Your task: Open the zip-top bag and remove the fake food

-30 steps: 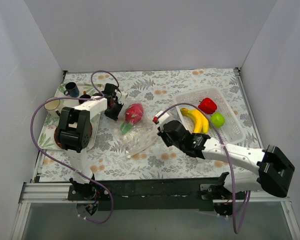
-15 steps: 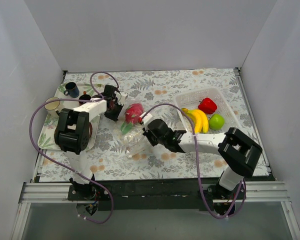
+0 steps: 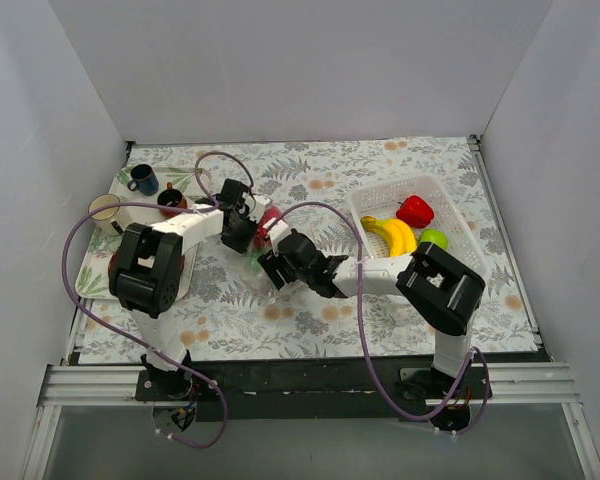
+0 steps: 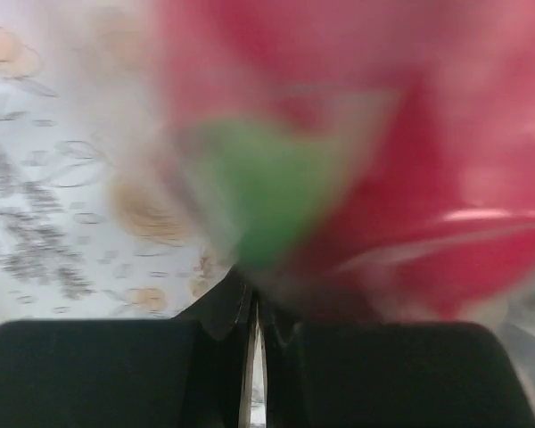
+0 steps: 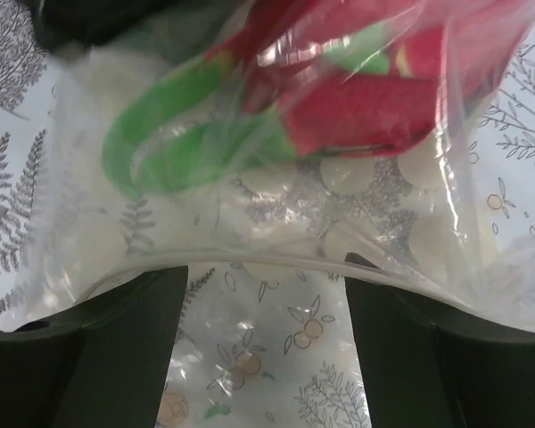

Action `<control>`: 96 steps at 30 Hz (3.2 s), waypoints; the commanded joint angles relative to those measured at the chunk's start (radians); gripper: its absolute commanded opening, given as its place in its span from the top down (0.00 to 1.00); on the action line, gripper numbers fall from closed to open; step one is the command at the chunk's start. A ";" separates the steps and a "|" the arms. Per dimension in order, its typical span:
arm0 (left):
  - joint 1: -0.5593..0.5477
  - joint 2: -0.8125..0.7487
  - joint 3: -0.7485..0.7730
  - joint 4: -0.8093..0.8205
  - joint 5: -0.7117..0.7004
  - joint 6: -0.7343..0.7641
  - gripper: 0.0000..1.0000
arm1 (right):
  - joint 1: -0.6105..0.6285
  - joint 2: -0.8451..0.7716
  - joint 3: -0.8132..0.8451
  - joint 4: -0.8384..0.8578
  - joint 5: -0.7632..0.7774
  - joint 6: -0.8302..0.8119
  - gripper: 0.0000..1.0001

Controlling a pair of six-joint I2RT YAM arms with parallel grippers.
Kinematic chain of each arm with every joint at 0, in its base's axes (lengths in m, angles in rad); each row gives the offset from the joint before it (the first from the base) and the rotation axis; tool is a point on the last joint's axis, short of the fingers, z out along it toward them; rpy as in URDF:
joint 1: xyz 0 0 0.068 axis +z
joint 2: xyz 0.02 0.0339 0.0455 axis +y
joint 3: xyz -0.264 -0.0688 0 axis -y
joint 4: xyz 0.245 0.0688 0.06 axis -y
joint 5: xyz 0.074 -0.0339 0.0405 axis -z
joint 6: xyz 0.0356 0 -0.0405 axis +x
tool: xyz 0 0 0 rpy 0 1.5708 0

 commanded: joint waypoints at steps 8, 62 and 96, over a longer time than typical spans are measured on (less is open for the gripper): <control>-0.139 -0.013 -0.096 -0.135 0.136 0.001 1.00 | -0.001 0.000 0.047 0.219 0.079 -0.031 0.19; -0.062 0.111 -0.048 -0.046 -0.017 0.046 1.00 | -0.125 -0.796 0.140 -0.998 -0.232 0.098 0.99; -0.056 -0.076 0.110 -0.072 0.113 -0.071 0.02 | -0.512 -0.689 0.042 -0.868 0.380 0.236 0.02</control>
